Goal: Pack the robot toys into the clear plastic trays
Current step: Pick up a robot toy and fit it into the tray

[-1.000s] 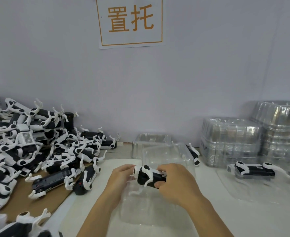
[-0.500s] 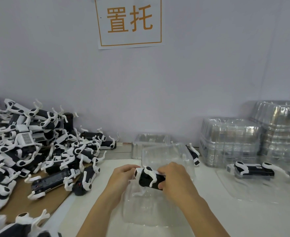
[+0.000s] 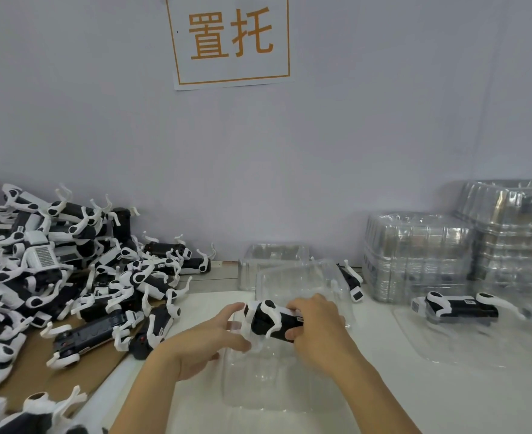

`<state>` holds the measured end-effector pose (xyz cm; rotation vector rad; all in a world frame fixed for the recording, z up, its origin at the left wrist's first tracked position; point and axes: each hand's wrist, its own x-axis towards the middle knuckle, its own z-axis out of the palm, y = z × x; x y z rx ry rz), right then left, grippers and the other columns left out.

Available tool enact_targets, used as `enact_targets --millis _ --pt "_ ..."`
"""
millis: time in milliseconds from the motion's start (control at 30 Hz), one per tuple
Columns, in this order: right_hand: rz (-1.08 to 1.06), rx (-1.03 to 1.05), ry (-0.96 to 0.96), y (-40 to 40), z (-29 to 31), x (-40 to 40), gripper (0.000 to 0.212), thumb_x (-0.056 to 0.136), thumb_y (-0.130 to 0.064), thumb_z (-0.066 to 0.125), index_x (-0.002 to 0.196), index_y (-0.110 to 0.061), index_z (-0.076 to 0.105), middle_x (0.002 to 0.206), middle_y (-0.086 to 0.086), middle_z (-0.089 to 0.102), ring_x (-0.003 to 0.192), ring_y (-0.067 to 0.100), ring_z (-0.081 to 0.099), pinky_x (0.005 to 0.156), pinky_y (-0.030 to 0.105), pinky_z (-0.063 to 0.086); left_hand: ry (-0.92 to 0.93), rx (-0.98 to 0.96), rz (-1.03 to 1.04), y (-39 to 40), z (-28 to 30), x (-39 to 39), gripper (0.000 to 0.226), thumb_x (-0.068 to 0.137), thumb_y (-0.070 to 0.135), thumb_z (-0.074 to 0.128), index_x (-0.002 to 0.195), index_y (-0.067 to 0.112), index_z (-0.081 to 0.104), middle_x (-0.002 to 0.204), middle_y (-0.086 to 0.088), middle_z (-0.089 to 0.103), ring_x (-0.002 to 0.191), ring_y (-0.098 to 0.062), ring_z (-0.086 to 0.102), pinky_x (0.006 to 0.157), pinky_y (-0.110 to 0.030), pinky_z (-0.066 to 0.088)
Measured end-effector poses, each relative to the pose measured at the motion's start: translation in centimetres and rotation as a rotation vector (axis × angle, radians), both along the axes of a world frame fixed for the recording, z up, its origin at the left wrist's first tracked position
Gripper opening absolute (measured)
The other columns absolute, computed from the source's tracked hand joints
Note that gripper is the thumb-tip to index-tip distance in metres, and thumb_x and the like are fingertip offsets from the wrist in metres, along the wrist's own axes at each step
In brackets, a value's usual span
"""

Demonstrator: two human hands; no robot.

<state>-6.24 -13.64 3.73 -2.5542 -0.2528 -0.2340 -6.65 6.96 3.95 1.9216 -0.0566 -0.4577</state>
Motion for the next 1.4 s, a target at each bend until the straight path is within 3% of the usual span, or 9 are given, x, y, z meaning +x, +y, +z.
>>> enact_targets --millis 267,333,500,600,667,867,1033,1233,1400 --pt "0.001 -0.034 -0.004 0.2 0.3 -0.5 0.027 0.091 -0.017 0.064 0.116 -0.027 0.061 0.106 -0.003 0.039 0.106 0.021 0.040 0.082 0.031 0.026 -0.067 0.212 0.061 -1.7 -0.4 0.7 0.092 0.081 0.009 0.074 0.150 0.036 0.020 0.143 0.000 0.041 0.113 -0.022 0.057 0.087 -0.027 0.046" --pt "0.000 -0.041 -0.003 0.3 0.4 -0.6 0.028 0.091 -0.016 0.063 0.116 -0.028 0.060 0.107 -0.003 0.038 0.109 0.021 0.040 0.082 0.031 0.025 -0.081 0.227 0.066 -1.7 -0.5 0.7 0.090 0.081 0.013 0.076 0.149 0.036 0.022 0.143 0.000 0.042 0.112 -0.022 0.059 0.093 -0.030 0.048" --pt "0.006 -0.040 -0.010 0.2 0.4 -0.7 0.027 0.092 -0.016 0.062 0.117 -0.027 0.061 0.107 -0.004 0.038 0.099 0.019 0.034 0.083 0.031 0.025 -0.021 -0.096 0.159 -0.3 -0.6 0.9 0.047 0.093 0.029 0.066 0.138 0.033 0.050 0.137 0.003 0.057 0.131 -0.020 0.047 0.116 -0.043 0.032" --pt "0.009 -0.052 -0.010 0.2 0.4 -0.7 0.026 0.092 -0.016 0.062 0.116 -0.026 0.061 0.105 -0.003 0.037 0.097 0.018 0.033 0.084 0.031 0.026 -0.059 -0.156 0.293 -1.3 -1.1 1.3 0.025 0.098 0.040 0.058 0.117 0.026 0.065 0.124 0.002 0.063 0.119 -0.020 0.057 0.097 -0.036 0.047" --pt "0.004 -0.070 -0.014 0.2 0.3 -0.6 0.024 0.093 -0.017 0.061 0.115 -0.026 0.061 0.105 -0.003 0.037 0.096 0.019 0.032 0.083 0.031 0.026 -0.078 -0.173 0.371 -2.0 -1.5 1.5 0.023 0.098 0.040 0.058 0.110 0.023 0.066 0.117 -0.001 0.066 0.112 -0.023 0.060 0.080 -0.032 0.047" --pt "-0.005 -0.122 -0.026 0.5 0.0 -0.6 0.022 0.093 -0.018 0.060 0.114 -0.025 0.061 0.103 -0.003 0.033 0.094 0.019 0.028 0.083 0.030 0.025 -0.121 -0.164 0.439 -2.1 -2.0 2.4 0.014 0.096 0.029 0.063 0.105 0.019 0.068 0.114 -0.012 0.069 0.091 -0.025 0.061 0.078 -0.037 0.048" --pt "-0.011 -0.150 -0.022 0.6 0.2 -0.7 0.013 0.093 -0.019 0.060 0.101 -0.028 0.059 0.100 -0.002 0.033 0.093 0.020 0.030 0.080 0.031 0.025 -0.145 -0.135 0.466 -2.5 -2.1 2.4 0.012 0.098 0.027 0.060 0.107 0.020 0.066 0.116 -0.009 0.066 0.099 -0.024 0.064 0.075 -0.031 0.047" --pt "-0.026 -0.134 -0.018 0.6 0.2 -0.6 0.017 0.092 -0.019 0.061 0.089 -0.030 0.048 0.099 -0.002 0.035 0.092 0.020 0.031 0.078 0.031 0.024 0.008 -0.369 0.395 -2.8 -2.4 2.1 0.025 0.097 0.029 0.058 0.109 0.010 0.069 0.101 -0.008 0.072 0.093 -0.023 0.066 0.070 -0.032 0.053" --pt "-0.029 -0.132 -0.030 0.6 -0.1 -0.4 0.015 0.091 -0.016 0.060 0.104 -0.025 0.062 0.101 -0.002 0.035 0.093 0.021 0.030 0.080 0.031 0.024 -0.062 -0.224 0.474 -2.9 -2.7 3.2 0.020 0.098 0.024 0.059 0.107 0.009 0.068 0.114 -0.013 0.069 0.110 -0.028 0.063 0.096 -0.047 0.054"
